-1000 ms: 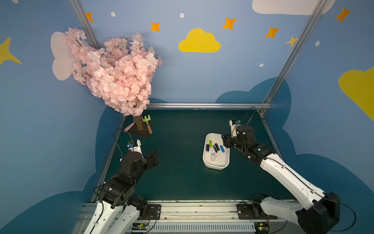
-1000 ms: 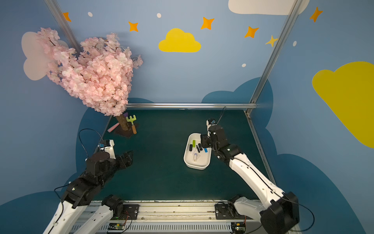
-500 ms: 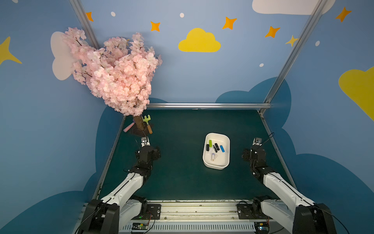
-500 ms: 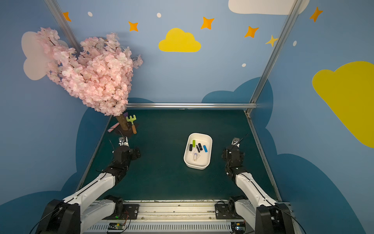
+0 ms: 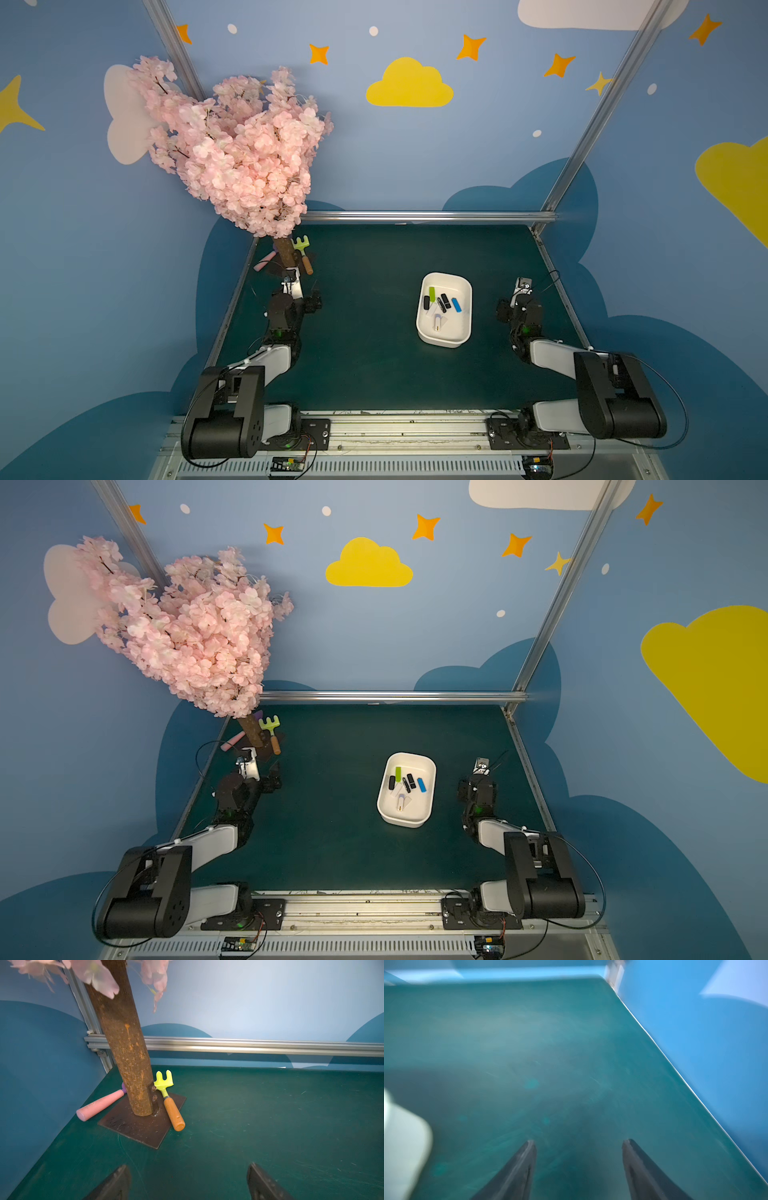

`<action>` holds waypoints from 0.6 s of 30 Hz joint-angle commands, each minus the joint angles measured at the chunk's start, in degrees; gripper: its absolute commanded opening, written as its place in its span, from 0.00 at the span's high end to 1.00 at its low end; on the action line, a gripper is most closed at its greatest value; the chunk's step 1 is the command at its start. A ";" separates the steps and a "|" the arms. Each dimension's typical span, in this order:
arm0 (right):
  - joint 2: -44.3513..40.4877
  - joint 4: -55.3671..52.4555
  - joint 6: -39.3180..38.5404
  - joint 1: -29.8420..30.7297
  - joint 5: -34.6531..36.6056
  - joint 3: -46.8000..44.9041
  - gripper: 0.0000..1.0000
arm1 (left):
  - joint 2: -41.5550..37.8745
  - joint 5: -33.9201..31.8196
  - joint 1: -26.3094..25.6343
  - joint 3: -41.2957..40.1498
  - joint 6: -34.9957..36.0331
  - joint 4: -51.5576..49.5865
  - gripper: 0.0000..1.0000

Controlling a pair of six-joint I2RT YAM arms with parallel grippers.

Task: Put the usb flash drive into the storage box
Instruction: Reset both arms

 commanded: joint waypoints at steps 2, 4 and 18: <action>9.16 21.96 -2.68 0.28 -3.81 -2.09 0.28 | -2.46 1.96 -0.72 1.26 1.35 -4.54 0.11; 6.21 10.17 -2.32 0.39 -4.18 1.09 0.28 | -3.15 1.74 -0.93 -0.16 1.39 -2.93 0.11; 3.49 -3.53 -2.88 -0.17 -5.89 5.83 0.02 | 14.11 4.57 -1.66 0.67 3.47 6.00 0.12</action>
